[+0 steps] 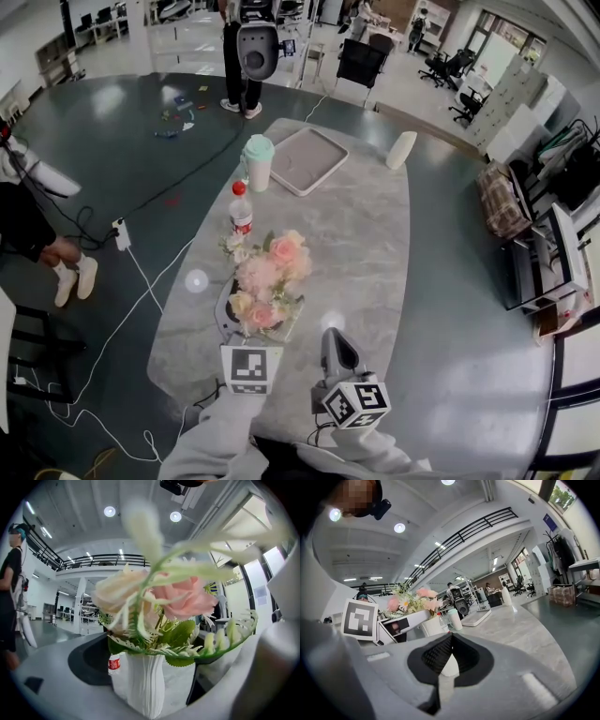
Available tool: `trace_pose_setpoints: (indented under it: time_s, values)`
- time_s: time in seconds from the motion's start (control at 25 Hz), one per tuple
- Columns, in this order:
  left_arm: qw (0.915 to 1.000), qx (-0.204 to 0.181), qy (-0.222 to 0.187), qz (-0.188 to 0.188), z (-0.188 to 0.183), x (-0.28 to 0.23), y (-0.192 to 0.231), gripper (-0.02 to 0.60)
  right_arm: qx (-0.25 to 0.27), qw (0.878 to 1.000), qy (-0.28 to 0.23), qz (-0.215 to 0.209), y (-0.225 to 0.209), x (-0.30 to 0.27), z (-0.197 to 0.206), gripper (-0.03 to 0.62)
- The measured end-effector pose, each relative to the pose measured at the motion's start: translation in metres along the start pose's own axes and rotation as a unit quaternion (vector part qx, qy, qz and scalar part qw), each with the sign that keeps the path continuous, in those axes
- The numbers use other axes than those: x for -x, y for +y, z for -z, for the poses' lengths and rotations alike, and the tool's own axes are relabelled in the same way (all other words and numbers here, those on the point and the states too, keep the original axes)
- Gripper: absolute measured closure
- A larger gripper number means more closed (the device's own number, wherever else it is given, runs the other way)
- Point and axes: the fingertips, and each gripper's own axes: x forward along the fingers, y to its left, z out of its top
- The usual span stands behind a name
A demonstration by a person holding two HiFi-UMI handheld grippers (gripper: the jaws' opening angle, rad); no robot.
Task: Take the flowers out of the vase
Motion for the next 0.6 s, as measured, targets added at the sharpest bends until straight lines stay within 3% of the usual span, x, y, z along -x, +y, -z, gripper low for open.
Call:
trace_pose_setpoints:
  time_s: [0.12,0.6]
  values:
    - [0.9999,0.008,0.002,-0.009,-0.003,0.002,0.000,0.101,-0.001,1.000,0.000,-0.001,0.001,0.001,0.001,0.594]
    - [0.9990,-0.021,-0.007,-0.038,-0.007,0.011,0.015,0.308,-0.002,1.000,0.000,-0.004,0.005,-0.002,0.004,0.594]
